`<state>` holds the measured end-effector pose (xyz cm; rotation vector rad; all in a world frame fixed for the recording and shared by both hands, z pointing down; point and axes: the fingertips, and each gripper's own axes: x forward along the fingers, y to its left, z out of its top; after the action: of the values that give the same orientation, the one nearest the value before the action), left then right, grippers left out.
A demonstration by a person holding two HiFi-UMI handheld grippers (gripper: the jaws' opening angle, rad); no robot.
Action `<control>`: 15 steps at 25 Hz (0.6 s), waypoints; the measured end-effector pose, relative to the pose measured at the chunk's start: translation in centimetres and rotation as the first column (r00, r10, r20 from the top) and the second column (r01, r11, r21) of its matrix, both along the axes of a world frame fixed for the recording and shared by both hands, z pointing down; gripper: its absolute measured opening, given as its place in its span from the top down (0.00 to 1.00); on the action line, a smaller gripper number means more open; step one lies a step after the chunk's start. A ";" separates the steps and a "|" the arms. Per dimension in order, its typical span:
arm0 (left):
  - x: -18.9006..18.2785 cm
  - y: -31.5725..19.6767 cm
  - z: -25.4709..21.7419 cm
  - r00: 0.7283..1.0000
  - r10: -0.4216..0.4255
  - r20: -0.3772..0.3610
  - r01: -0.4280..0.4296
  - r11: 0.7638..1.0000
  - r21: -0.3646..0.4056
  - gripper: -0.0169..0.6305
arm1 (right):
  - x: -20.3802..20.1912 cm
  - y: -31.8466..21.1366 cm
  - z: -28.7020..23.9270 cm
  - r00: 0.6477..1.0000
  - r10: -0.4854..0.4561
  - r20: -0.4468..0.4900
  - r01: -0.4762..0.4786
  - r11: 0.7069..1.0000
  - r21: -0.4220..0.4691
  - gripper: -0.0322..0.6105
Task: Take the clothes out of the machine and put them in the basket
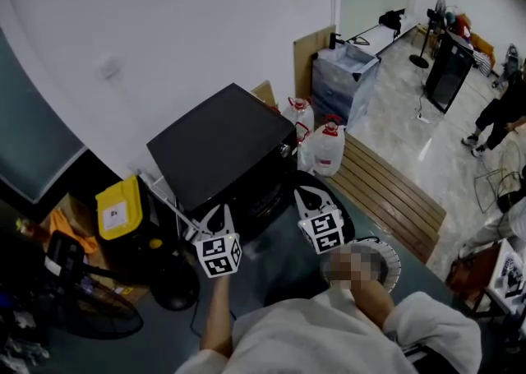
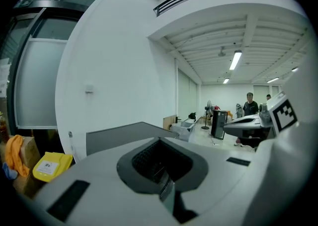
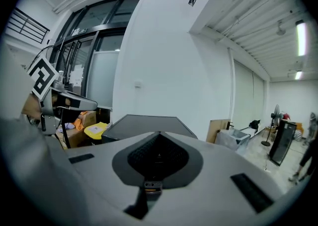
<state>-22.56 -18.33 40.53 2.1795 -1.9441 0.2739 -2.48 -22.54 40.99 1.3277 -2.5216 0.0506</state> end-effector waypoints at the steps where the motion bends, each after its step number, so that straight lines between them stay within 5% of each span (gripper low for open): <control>1: 0.1 0.0 0.0 1.000 0.004 0.001 -0.004 1.000 0.000 0.95 | 0.1 0.1 0.0 1.000 0.004 0.000 -0.004 1.000 0.000 0.92; 15: 1.3 -0.5 -0.6 0.999 0.043 0.005 -0.043 0.999 0.014 0.95 | 0.9 0.5 -0.3 0.999 0.028 -0.019 -0.028 1.000 0.008 0.92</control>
<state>-21.23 -18.79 39.94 2.2335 -1.9096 0.2733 -1.53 -22.05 40.74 1.3603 -2.4905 0.0336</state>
